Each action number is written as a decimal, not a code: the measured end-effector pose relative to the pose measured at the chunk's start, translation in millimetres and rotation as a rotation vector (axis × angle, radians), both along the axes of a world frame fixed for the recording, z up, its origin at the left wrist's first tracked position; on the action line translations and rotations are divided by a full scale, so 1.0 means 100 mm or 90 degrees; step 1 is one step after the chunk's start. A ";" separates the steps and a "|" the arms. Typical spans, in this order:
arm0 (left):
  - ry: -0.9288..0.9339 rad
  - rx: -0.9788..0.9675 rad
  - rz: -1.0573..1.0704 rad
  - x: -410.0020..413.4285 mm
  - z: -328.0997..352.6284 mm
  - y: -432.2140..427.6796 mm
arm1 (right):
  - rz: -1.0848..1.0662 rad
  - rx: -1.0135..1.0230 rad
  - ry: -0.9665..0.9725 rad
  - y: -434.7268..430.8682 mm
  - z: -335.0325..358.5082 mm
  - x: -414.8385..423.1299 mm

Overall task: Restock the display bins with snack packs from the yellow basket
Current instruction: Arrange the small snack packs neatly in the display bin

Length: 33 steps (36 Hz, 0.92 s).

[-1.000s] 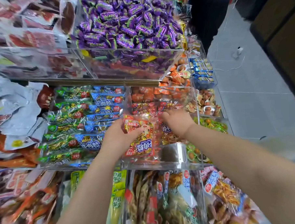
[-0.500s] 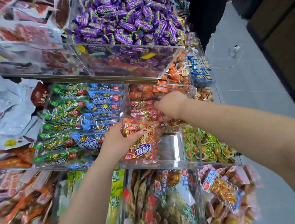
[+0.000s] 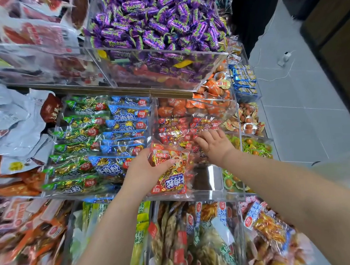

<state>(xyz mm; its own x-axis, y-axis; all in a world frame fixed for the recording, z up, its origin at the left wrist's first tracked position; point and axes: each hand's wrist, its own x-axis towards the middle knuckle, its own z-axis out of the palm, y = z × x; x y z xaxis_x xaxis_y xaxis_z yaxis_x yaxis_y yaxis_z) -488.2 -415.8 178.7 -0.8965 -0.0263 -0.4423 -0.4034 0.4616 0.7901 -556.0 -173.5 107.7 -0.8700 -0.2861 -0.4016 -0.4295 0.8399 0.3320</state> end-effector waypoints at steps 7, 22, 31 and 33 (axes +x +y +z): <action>0.006 -0.002 0.003 0.03 -0.02 0.03 | -0.126 -0.013 0.003 -0.08 -0.16 0.07; -0.023 0.056 0.030 -0.02 -0.04 0.06 | -0.180 -0.011 -0.053 -0.12 -0.12 -0.10; 0.004 0.087 0.034 -0.04 0.06 0.15 | -0.463 -0.749 -0.009 -0.03 0.84 0.28; -0.001 0.087 0.055 -0.05 0.03 0.18 | -0.619 -0.964 -0.084 -0.06 1.01 0.47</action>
